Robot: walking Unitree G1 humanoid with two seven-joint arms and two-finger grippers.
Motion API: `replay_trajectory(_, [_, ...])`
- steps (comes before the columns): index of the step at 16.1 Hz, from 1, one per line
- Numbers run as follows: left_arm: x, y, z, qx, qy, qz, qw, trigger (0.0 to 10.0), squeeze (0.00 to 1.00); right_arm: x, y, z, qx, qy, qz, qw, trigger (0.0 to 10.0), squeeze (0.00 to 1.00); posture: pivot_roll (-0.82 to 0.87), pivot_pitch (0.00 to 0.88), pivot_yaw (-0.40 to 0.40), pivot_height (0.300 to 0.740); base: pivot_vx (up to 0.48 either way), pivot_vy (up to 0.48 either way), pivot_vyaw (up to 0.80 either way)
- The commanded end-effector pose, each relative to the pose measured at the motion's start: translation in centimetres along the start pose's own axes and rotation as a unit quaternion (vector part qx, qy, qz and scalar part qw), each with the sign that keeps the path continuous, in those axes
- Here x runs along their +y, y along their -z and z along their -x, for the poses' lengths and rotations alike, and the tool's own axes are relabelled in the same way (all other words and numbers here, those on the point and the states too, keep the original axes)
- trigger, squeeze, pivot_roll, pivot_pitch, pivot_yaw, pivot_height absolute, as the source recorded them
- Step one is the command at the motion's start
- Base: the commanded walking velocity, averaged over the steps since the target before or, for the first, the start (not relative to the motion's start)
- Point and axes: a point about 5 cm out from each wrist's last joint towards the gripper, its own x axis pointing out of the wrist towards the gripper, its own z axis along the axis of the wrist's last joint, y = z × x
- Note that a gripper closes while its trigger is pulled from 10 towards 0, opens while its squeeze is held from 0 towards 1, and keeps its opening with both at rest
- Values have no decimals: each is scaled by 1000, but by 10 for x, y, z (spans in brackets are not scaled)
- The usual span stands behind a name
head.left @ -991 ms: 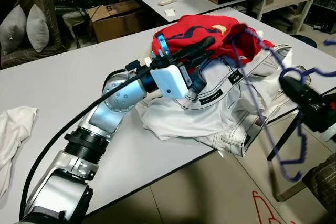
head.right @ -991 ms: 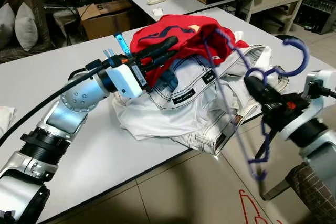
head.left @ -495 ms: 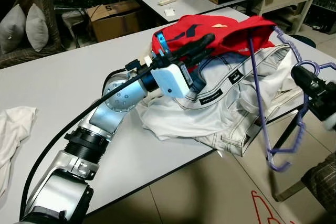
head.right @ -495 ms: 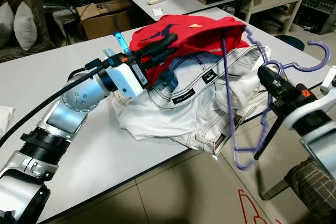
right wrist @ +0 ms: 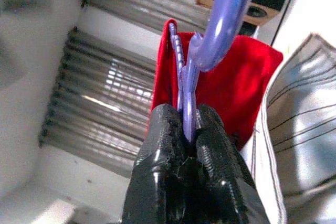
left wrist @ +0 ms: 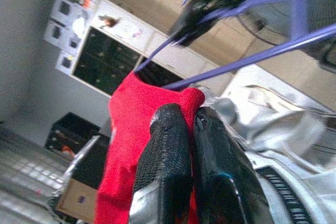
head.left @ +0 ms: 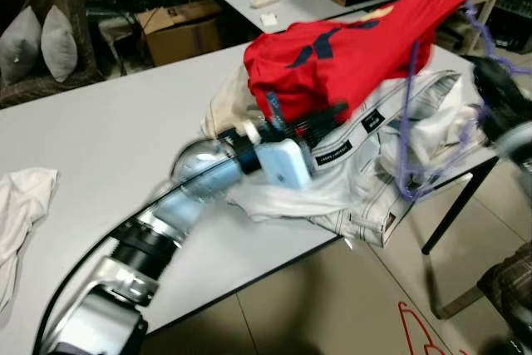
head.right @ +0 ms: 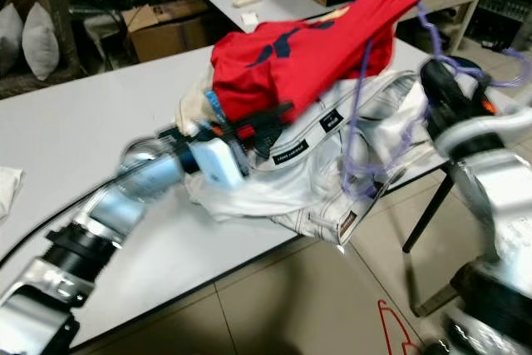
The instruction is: Hang hanger
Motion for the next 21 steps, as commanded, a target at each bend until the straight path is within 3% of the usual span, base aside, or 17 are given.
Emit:
replay_trajectory(1, [-5, 4, 3, 14, 19, -6, 1000, 0, 0, -6, -11, -3, -44, 20, -21, 999, 10000, 0, -111, 12, 78, 740, 0, 0, 0])
replay_trajectory(2, [-8, 7, -1, 23, 24, -10, 999, 0, 0, -13, -10, -15, -56, 35, -59, 996, 10000, 0, -106, 14, 76, 740, 0, 0, 0])
replay_trajectory(6, [-21, 1, -7, 6, 57, -4, 998, 0, 0, -12, -11, -36, -82, 37, -83, 992, 10000, 0, -100, 20, 80, 740, 0, 0, 0])
replay_trajectory(9, [-29, -15, -13, -35, 71, 26, 997, 0, 0, -10, -16, -50, -109, 35, -86, 990, 10000, 0, -102, 21, 84, 740, 0, 0, 0])
replay_trajectory(11, [-28, -29, -18, -68, 75, 45, 994, 0, 0, -7, -16, -61, -115, 35, -52, 991, 10000, 0, -99, 20, 83, 740, 0, 0, 0])
replay_trajectory(16, [-32, -26, -22, -46, 88, 46, 994, 0, 0, -6, -17, -72, -141, 32, -75, 987, 10000, 0, -89, 19, 76, 740, 0, 0, 0])
replay_trajectory(18, [-32, -13, -24, 5, 73, 25, 997, 235, 0, 0, -3, -77, -98, 21, -70, 993, 10000, 0, -89, 20, 78, 740, 0, 0, 0])
replay_trajectory(19, [-20, -1, -27, 47, 27, 12, 998, 39, 0, 3, 14, -77, -37, 26, -33, 998, 10000, 0, -88, 21, 76, 740, 0, 0, 0])
replay_trajectory(21, [11, 7, -29, 74, -52, -3, 996, 0, 0, -3, 27, -63, 30, 49, 54, 997, 10000, 0, -84, 21, 73, 740, 0, 0, 0])
